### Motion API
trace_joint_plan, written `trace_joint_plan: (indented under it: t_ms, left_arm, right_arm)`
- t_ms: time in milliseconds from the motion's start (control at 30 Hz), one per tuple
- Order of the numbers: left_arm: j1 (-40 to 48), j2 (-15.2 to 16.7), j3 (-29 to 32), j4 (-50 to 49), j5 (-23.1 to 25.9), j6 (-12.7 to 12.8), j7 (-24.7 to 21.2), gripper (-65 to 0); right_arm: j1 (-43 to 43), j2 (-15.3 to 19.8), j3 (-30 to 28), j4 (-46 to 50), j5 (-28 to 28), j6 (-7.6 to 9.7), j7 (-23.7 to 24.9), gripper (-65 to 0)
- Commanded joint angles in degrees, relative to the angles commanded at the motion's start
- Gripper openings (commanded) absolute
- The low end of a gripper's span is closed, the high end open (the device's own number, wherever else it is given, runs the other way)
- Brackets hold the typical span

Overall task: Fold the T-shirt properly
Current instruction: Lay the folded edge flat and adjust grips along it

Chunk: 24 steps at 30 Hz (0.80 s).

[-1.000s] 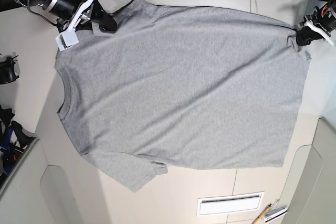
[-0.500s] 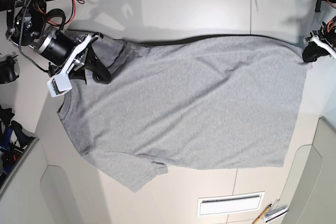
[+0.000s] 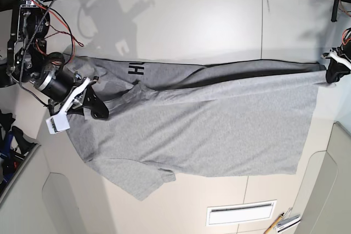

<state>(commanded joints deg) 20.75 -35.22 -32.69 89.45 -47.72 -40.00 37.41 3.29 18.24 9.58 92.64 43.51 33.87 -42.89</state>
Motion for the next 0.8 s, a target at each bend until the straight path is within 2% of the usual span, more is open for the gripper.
trace_joint_plan:
  t_ms: [167, 233, 333, 400, 567, 700, 800]
  left_arm:
    - [-0.8, -0.5, 0.0, -1.0, 2.6, 0.0, 0.4, -65.0]
    - [-0.7, -1.3, 0.0, 0.2, -2.0, 0.0, 5.2, -65.0]
    - [0.0, -2.1, 0.0, 4.2, -4.7, 0.0, 13.5, -65.0]
    - [1.7, -2.6, 0.0, 6.8, -6.3, 0.0, 15.6, -65.0]
    - [8.7, -2.7, -1.6, 11.3, -6.3, 0.0, 15.5, -65.0]
    - [13.4, -2.7, -8.4, 11.5, -8.9, 0.0, 15.6, -65.0]
    - [16.8, -2.7, -11.8, 11.5, -10.8, 0.0, 15.6, -65.0]
  right_arm:
    - [0.0, 0.0, -1.8, -1.1, -0.7, 0.00, 0.4, -65.0]
    - [0.0, 0.0, -1.8, -1.1, -1.1, -0.02, 0.5, -65.0]
    - [-1.4, 0.5, -1.8, -1.1, -0.7, -0.04, -0.8, -65.0]
    - [-3.1, 1.2, -1.7, -0.9, 0.8, 0.02, -1.1, -65.0]
    - [-10.3, 4.1, 0.0, 5.0, 2.1, 0.09, -2.0, -65.0]
    - [-18.3, 6.1, 3.2, 12.5, 2.2, 0.26, -2.2, -65.0]
    - [-24.0, 6.8, 5.7, 14.8, 3.2, 0.26, -2.1, -65.0]
